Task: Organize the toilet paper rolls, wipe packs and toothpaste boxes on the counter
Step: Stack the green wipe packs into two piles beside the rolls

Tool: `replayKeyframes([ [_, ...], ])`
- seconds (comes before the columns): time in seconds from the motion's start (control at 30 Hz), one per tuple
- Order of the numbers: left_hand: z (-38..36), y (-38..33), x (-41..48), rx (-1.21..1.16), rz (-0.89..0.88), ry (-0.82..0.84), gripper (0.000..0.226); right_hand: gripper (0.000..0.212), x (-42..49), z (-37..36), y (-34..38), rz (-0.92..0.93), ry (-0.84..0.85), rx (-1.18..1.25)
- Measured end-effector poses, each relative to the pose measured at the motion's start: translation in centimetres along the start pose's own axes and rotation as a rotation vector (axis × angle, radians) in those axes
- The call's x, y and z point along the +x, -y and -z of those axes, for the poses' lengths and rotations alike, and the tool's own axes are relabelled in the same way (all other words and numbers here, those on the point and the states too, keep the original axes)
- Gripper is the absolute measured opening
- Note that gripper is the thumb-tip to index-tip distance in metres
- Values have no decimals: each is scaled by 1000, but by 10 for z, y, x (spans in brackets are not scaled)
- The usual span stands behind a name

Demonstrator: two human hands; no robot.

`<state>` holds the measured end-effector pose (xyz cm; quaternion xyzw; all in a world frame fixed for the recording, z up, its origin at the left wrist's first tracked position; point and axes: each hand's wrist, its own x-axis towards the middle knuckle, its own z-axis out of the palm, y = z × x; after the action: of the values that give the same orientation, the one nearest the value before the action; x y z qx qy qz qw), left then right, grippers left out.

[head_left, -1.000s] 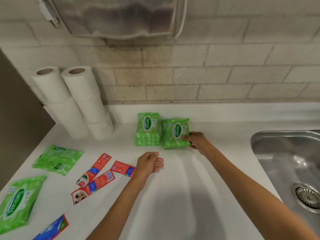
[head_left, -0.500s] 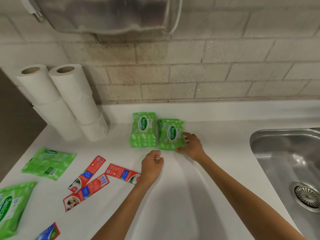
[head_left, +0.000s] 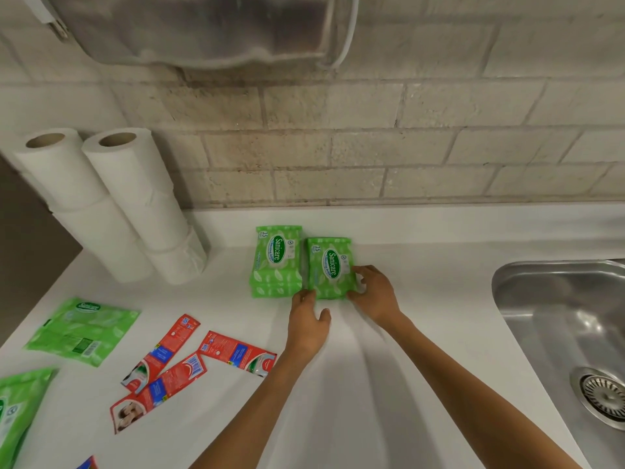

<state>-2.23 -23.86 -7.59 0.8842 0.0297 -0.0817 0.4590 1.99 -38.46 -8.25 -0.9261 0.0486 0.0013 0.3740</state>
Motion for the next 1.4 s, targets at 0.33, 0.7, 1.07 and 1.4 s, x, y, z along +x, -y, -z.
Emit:
replayKeyframes([
  [0.33, -4, 2, 6, 65, 6, 7, 54, 57, 4, -7, 1, -24, -27, 36],
  [0.7, -1, 0, -2, 28, 24, 27, 55, 60, -5, -7, 7, -45, -57, -13],
  [1.07, 57, 16, -44, -140, 46, -188, 24, 27, -62, -33, 67, -8, -31, 182],
  [1.4, 152, 79, -86, -150, 108, -339, 24, 19, -103, -101, 155, 56, 134, 275],
])
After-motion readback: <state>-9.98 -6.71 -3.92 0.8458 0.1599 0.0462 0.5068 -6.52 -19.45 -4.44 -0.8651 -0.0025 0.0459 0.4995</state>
